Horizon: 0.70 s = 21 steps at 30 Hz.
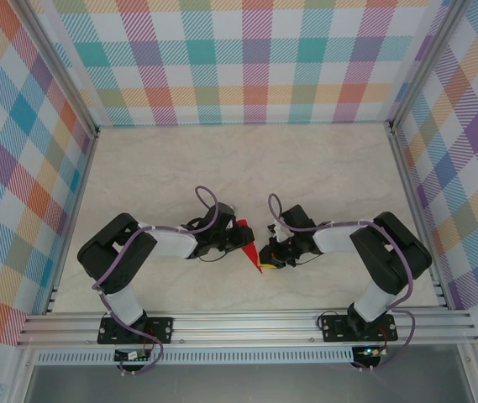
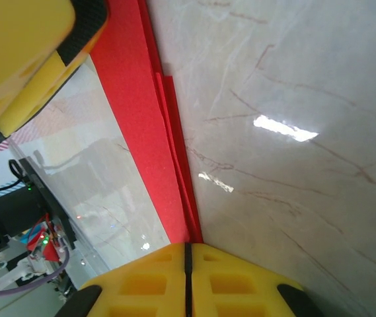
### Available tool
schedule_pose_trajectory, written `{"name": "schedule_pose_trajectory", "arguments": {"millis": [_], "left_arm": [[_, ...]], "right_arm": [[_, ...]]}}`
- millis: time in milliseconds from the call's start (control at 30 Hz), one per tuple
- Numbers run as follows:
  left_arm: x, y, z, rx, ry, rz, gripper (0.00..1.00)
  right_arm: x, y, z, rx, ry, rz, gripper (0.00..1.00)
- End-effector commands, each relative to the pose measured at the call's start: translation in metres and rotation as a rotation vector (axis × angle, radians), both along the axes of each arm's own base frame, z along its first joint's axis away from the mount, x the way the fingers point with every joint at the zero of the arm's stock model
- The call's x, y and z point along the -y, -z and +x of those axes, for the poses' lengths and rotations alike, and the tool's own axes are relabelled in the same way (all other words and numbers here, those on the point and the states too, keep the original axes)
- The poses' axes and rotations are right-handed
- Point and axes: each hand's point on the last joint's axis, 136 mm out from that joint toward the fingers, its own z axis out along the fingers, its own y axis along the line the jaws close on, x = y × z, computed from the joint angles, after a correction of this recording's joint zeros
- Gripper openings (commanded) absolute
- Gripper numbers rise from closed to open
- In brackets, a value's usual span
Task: Fold a paper plane with a square sheet of paper (pick it up from the middle)
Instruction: Fold the wing for the fifth time at the center of the table.
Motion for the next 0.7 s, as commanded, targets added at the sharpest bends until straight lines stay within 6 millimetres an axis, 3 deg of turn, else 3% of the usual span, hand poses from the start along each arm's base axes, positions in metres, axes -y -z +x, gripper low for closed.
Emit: {"name": "schedule_pose_trajectory", "arguments": {"millis": [0, 167, 367, 467, 667], "left_arm": [[-0.011, 0.04, -0.024, -0.102, 0.023, 0.115, 0.32], [-0.012, 0.039, -0.023, -0.101, 0.019, 0.117, 0.31], [-0.013, 0.041, -0.024, -0.108, 0.021, 0.125, 0.31], [-0.013, 0.041, -0.025, -0.11, 0.023, 0.126, 0.31], [-0.012, 0.043, -0.025, -0.119, 0.025, 0.127, 0.31]], "right_arm": [[0.021, 0.026, -0.021, -0.057, -0.027, -0.162, 0.08], [0.039, 0.039, -0.022, -0.04, -0.006, -0.303, 0.08], [0.041, 0.037, -0.024, -0.016, -0.015, -0.339, 0.09], [0.039, 0.02, -0.015, 0.045, 0.001, -0.323, 0.1], [0.022, -0.032, 0.002, 0.166, 0.049, -0.174, 0.14]]}}
